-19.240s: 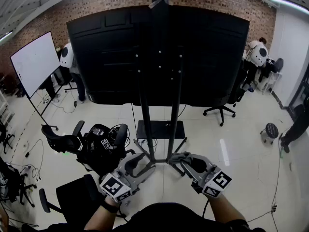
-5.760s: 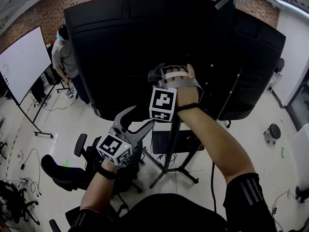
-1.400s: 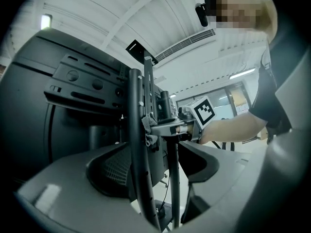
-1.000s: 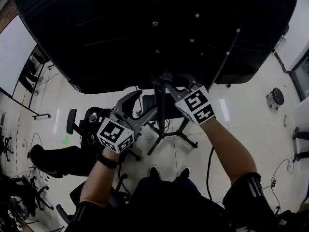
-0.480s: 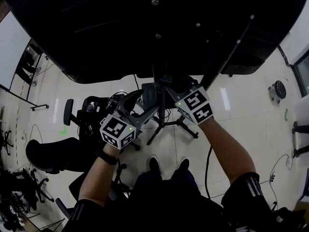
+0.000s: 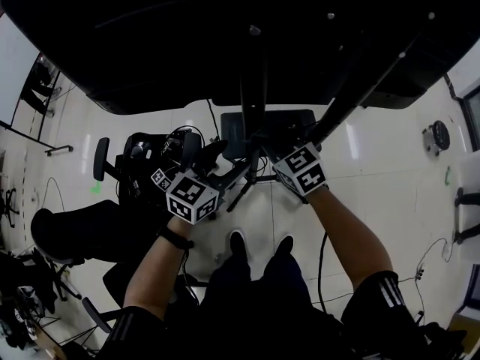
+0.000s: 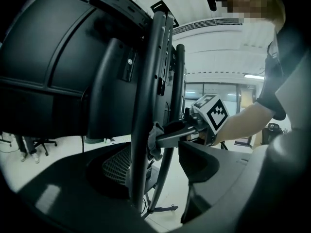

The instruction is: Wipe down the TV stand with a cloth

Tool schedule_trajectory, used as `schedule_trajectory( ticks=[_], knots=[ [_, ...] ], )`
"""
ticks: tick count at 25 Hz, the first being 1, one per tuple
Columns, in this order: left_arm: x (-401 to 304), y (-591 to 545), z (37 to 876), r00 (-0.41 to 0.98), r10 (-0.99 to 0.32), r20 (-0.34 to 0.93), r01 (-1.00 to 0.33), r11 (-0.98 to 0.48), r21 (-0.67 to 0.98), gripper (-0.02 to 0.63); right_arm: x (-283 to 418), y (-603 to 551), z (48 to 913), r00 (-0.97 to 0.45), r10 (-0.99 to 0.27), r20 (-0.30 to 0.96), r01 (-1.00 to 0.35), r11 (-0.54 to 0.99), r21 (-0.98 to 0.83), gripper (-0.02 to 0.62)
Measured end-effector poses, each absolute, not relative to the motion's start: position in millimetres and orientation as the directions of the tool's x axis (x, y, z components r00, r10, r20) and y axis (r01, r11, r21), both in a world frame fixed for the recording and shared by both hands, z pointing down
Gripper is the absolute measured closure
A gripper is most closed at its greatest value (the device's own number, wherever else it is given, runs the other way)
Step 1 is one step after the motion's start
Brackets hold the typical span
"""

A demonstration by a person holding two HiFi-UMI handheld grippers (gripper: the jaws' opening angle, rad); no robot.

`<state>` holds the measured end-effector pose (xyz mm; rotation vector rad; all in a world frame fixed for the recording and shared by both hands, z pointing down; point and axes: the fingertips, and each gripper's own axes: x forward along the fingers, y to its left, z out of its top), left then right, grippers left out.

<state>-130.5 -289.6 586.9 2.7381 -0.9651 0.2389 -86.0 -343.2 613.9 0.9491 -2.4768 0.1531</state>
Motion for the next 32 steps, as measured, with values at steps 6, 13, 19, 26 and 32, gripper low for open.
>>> schedule_trajectory(
  ticks=[6, 13, 19, 26, 32],
  knots=[
    [-129, -291, 638, 0.761, -0.584, 0.284, -0.640, -0.747, 0.179, 0.275, -90, -338, 672, -0.641, -0.562, 0.522, -0.657, 0.754, 0.004, 0.525],
    [-130, -295, 703, 0.747, -0.570, 0.342, -0.652, -0.727, 0.214, 0.275, -89, -338, 736, -0.623, -0.551, 0.556, -0.678, 0.734, -0.033, 0.525],
    [-128, -293, 759, 0.740, -0.560, 0.372, -0.660, -0.712, 0.241, 0.275, -86, -338, 806, -0.601, -0.531, 0.597, -0.688, 0.724, -0.049, 0.525],
    [-127, -296, 810, 0.732, -0.563, 0.383, -0.675, -0.675, 0.297, 0.275, -87, -339, 866, -0.593, -0.504, 0.627, -0.691, 0.719, -0.075, 0.523],
    [-127, -300, 850, 0.721, -0.548, 0.423, -0.683, -0.665, 0.303, 0.273, -85, -341, 910, -0.572, -0.494, 0.654, -0.704, 0.705, -0.084, 0.522]
  ],
)
